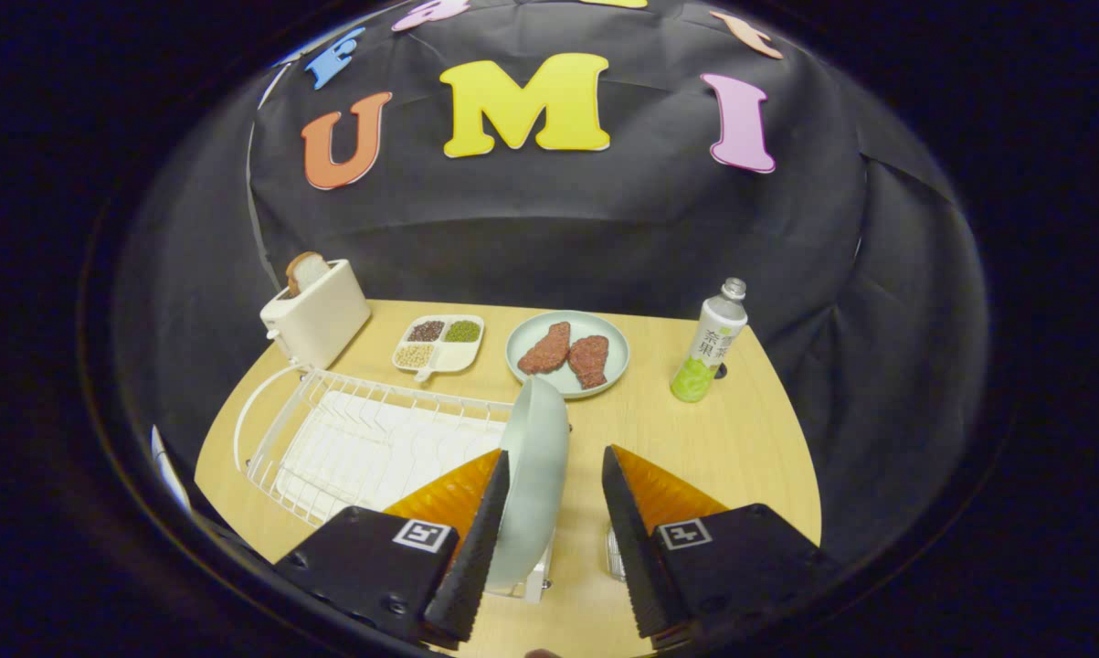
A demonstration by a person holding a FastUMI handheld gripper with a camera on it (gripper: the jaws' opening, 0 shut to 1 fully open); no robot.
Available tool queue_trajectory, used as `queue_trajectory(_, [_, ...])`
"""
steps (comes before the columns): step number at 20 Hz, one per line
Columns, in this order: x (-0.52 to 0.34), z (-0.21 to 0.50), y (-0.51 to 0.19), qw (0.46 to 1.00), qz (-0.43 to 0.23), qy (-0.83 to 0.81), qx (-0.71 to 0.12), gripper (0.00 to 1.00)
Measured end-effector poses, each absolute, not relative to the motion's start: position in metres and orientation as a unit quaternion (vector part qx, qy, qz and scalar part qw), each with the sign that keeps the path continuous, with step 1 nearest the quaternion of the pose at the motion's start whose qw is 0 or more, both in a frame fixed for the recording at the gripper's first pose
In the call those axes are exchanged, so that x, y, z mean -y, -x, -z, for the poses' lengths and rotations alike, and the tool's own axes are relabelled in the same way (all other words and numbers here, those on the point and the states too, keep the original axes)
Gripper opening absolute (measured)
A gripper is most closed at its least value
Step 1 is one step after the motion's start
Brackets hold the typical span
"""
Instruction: Take the plate from the dish rack, then take the spoon from the basket and place it into the plate.
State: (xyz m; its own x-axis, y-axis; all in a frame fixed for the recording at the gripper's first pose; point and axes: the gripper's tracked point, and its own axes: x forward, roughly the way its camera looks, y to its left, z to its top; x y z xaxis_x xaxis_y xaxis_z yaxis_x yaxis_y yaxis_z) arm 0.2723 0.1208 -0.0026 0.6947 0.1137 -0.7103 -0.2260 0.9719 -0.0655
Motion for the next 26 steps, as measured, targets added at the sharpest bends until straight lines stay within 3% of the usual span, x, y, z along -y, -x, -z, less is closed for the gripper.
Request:
queue_trajectory(4, [-0.124,0.005,-0.273,0.918,-0.074,0.044,-0.387,0.44])
queue_trajectory(7, [-0.124,0.001,-0.273,0.923,-0.038,0.053,-0.379,0.32])
queue_trajectory(11, [-0.127,-0.013,-0.274,0.93,-0.001,0.075,-0.36,0.24])
queue_trajectory(17, [-0.136,-0.026,-0.27,0.931,0.026,0.11,-0.348,0.23])
queue_trajectory(20, [-0.137,-0.066,-0.273,0.945,0.038,0.134,-0.295,0.22])
queue_trajectory(22, [-0.149,-0.078,-0.261,0.952,0.008,0.11,-0.286,0.11])
queue_trajectory(26, [-0.156,-0.082,-0.227,0.956,-0.027,0.07,-0.285,0.07])
